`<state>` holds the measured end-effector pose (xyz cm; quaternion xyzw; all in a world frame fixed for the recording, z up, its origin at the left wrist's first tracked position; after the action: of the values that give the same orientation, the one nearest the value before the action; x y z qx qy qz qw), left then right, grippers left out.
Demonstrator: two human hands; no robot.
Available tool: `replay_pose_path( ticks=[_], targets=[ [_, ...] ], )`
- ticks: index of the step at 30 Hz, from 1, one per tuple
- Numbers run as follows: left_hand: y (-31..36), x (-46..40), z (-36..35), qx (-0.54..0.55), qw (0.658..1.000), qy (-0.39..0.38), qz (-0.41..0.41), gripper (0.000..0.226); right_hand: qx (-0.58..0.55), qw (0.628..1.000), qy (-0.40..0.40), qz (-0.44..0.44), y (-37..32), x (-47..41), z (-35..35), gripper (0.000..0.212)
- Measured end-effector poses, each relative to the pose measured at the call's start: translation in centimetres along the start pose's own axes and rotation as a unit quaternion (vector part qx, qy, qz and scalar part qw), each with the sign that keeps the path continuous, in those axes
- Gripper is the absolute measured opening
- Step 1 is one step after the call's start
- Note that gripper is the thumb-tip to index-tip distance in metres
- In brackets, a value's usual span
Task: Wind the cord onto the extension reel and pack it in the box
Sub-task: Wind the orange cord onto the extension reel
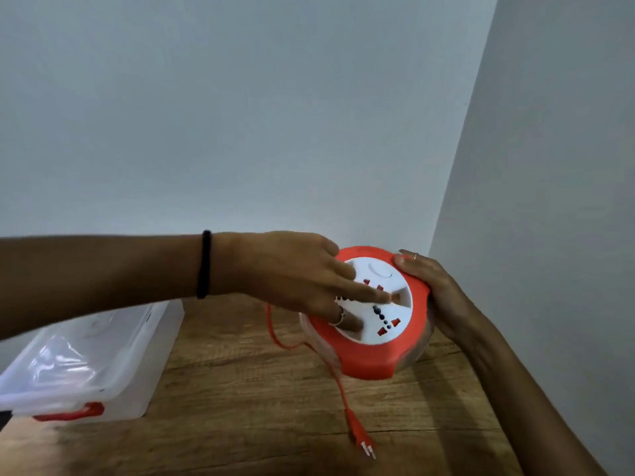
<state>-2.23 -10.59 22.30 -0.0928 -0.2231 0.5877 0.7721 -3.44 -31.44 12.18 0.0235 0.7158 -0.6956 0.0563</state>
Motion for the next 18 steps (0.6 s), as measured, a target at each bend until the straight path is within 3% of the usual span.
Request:
replay_pose_path(
  ticks=[1,3,6,9,11,13,18],
  targets=[
    [0.1,0.5,-0.3,-0.032,0.997,0.051,0.045,0.047,-0.004,1.0,0.02,0.008,-0.2,0.1,0.1,0.054],
    [1.5,0.4,-0.8,0.015,0.986,0.078,0.144,0.045,-0.014,0.999,0.049,0.02,-0.2,0.1,0.1,0.045],
    [2.7,-0.3,-2.6,0.056,0.949,0.075,0.302,0.045,-0.007,0.997,0.075,0.021,-0.6,0.1,-0.1,0.047],
    [2.5,-1.1,-2.3,0.061,0.906,0.107,0.406,0.051,0.026,0.995,0.093,0.013,-1.1,0.1,-0.8,0.048],
    [2.6,-1.5,-2.4,0.056,0.894,0.08,0.438,0.056,0.037,0.995,0.095,0.013,-1.2,0.0,-1.3,0.035],
    [2.8,-1.4,-2.5,0.04,0.893,0.108,0.435,0.059,0.043,0.995,0.092,0.013,-1.2,-0.1,-1.6,0.024],
    [2.0,-1.4,-3.9,0.043,0.919,0.114,0.375,0.078,0.059,0.995,0.086,0.005,-1.1,0.0,-2.3,0.026]
  ],
)
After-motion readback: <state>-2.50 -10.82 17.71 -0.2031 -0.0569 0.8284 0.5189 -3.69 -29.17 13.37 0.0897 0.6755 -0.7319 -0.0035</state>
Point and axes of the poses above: each hand's wrist, its own x-axis away from the middle knuckle, its own z-axis out of the back of the hand, y = z × x, the point moved 2 cm from there along -x, towards the middle knuckle, and after that the axes turned 7 degrees about x, right-handed, at the moved point
